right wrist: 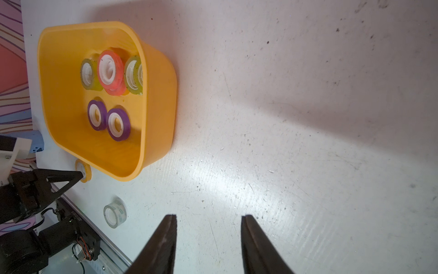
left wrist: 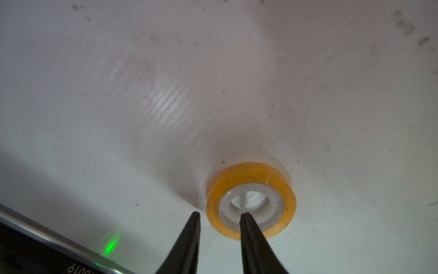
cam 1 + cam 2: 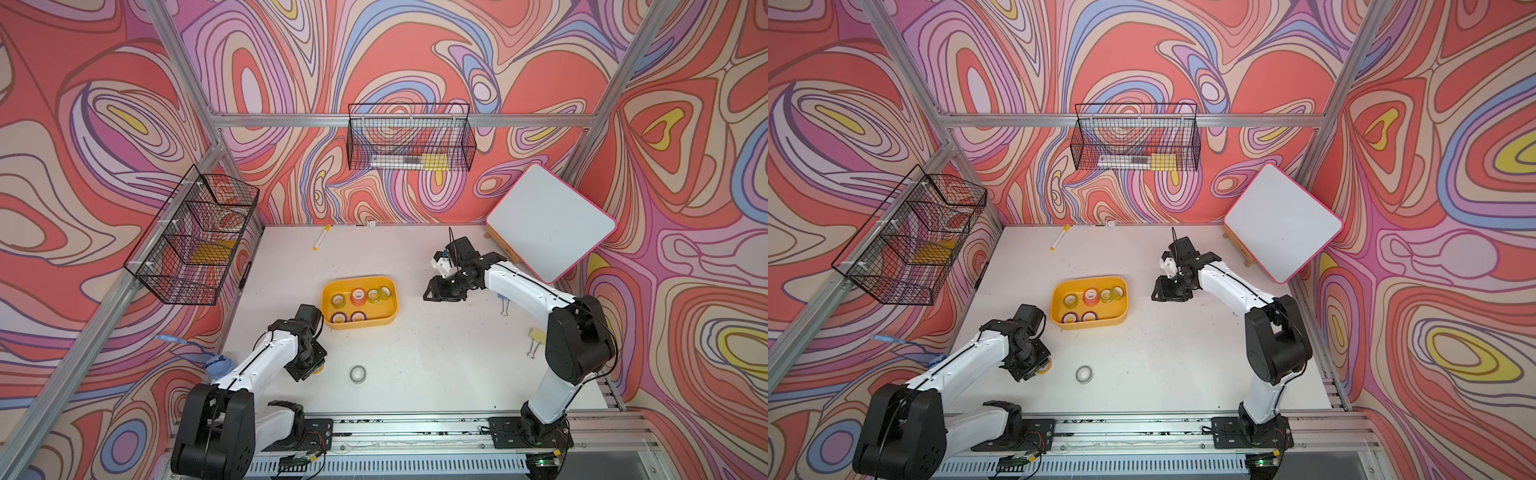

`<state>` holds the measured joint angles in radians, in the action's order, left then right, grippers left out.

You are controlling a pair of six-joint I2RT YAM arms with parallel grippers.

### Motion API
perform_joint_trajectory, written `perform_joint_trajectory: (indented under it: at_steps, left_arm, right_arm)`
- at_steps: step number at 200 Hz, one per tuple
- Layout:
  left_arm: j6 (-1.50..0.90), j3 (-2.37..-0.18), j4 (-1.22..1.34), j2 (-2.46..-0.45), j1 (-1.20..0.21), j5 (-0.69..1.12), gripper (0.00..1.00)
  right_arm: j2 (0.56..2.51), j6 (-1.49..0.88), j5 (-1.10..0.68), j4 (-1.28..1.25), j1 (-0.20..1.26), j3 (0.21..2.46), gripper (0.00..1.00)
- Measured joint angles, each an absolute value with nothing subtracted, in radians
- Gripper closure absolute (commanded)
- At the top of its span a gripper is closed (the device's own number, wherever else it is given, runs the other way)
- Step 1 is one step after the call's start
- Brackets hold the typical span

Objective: Put the transparent tape into the storage box
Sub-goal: Pick up the tape from the center of the board.

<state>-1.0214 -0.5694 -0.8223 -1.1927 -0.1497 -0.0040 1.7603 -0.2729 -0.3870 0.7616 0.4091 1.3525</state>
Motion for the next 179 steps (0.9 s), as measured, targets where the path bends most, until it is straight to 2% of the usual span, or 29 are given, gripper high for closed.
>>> perform_joint_trajectory:
  at_steps: [77,99,117,179]
  left_arm:
    - [-1.003,-0.556,-0.769,-1.22,-0.144,-0.006,0.67]
    - [-0.995,-0.556,-0.765,-1.221,-0.144,-0.006,0.75]
    - [-0.991,-0.556,-0.76,-1.221,-0.144,-0.009,0.85]
    - [-0.957,-0.555,-0.749,-1.214,-0.144,-0.022,0.88]
  right_arm:
    - [1.758,-0.27,-0.392,0.763,0.404,1.34,0.55]
    - [1.754,-0.27,-0.396,0.763,0.402,1.34,0.55]
    - [1.752,-0.271,-0.398,0.763,0.4,1.34,0.56]
    - [1.751,-0.271,-0.403,0.77,0.4,1.34,0.55]
